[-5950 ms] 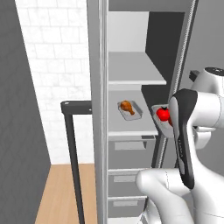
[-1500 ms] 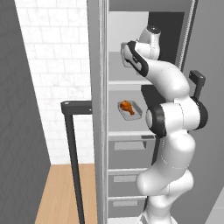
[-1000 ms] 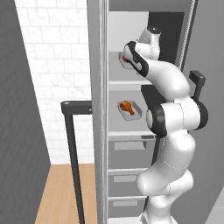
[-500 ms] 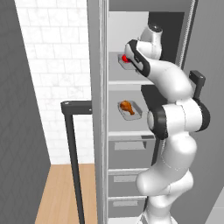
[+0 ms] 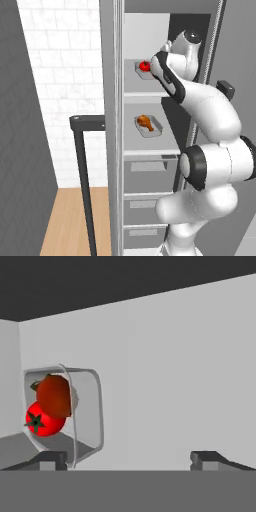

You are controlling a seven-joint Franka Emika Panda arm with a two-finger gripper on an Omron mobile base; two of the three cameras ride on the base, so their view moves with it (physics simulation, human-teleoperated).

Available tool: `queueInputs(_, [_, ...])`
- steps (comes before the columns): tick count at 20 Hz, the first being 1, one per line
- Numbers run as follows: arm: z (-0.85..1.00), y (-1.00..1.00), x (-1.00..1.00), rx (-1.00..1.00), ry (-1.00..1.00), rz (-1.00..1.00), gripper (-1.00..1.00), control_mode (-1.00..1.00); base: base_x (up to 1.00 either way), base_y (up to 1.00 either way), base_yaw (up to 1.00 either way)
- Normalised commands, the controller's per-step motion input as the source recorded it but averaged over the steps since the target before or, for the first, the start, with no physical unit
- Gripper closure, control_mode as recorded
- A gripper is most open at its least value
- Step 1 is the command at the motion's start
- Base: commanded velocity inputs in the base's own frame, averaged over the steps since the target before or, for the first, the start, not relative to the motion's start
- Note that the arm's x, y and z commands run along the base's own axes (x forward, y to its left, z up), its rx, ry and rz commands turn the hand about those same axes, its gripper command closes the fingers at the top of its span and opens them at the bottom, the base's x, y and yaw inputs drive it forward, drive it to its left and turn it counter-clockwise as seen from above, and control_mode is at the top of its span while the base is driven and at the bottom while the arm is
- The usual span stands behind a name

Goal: Take the meat container that has the chicken drumstick and place it on the second highest rack of the freezer. Then take the vegetable container that has the tomatos and place it on the highest rack of the freezer.

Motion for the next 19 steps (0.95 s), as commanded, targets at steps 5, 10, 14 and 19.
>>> queueInputs(5, [0.0,0.08,-1.0,0.0,-0.15,0.0,-1.0,-1.0,0.0,0.0,0.0])
queueInputs(10, [0.0,0.04,-1.0,0.0,0.0,-0.01,-1.0,-1.0,0.0,0.0,0.0])
queueInputs(14, [0.0,0.03,-1.0,0.0,0.11,-0.02,-1.0,-1.0,0.0,0.0,0.0])
queueInputs(19, [0.0,0.0,-1.0,0.0,0.1,-0.03,-1.0,-1.0,0.0,0.0,0.0])
